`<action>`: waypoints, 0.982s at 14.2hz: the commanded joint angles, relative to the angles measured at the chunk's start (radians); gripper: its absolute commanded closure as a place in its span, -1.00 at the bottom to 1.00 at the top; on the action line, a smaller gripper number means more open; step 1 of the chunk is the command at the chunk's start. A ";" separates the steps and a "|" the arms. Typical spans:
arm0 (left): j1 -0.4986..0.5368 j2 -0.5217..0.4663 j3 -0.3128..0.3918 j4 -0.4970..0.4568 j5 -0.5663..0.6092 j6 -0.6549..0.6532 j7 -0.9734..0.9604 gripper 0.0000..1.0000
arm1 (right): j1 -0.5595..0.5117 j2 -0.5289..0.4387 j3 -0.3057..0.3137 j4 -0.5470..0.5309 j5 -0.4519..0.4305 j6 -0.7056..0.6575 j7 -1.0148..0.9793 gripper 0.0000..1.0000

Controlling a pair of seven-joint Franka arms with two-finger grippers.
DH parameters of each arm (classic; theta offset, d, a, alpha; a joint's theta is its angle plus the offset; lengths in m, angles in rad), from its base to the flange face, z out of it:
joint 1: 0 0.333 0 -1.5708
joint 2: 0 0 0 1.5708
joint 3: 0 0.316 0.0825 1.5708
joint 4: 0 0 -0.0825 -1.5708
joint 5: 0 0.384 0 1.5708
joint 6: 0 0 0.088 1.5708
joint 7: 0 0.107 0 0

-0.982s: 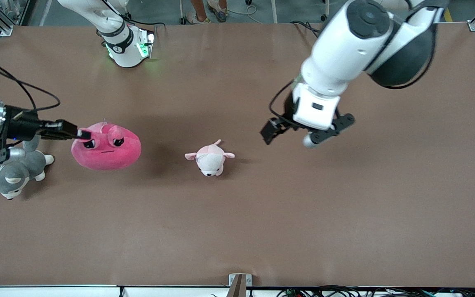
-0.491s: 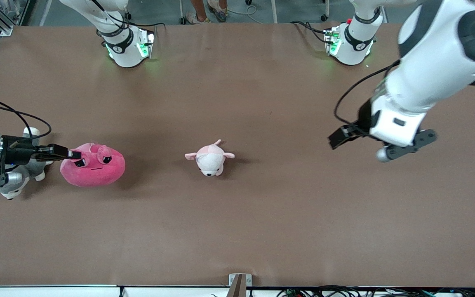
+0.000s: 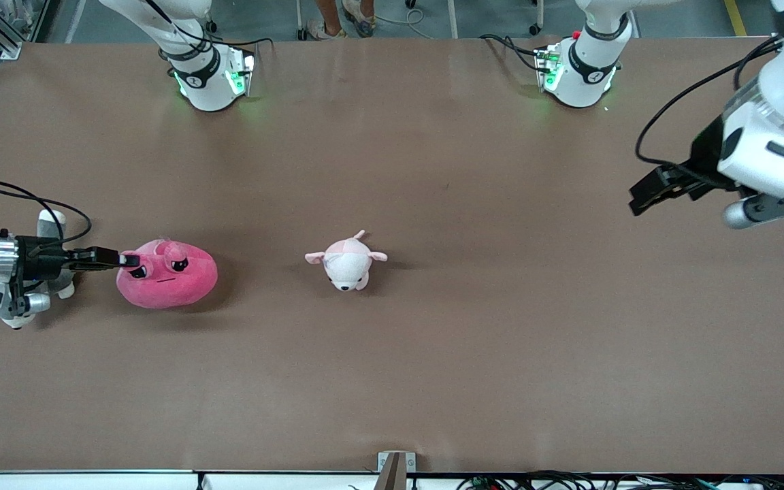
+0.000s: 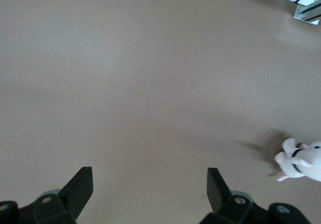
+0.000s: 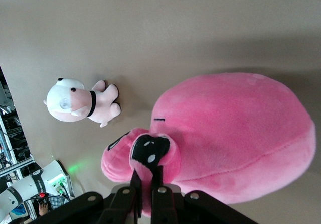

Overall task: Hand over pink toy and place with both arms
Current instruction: 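Lower the pink plush beside the grey cat with the right gripper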

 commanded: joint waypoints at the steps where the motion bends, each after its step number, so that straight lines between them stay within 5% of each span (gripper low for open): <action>1: -0.009 -0.104 0.058 -0.116 0.016 -0.003 0.134 -1.00 | -0.020 0.016 0.019 0.010 0.007 -0.044 -0.010 0.98; 6: 0.001 -0.201 0.122 -0.220 0.001 -0.017 0.334 -1.00 | -0.022 0.044 0.019 0.008 0.010 -0.050 -0.013 0.97; 14: -0.055 -0.277 0.167 -0.311 -0.037 -0.015 0.348 -1.00 | -0.019 0.094 0.021 0.008 0.010 -0.043 -0.036 0.94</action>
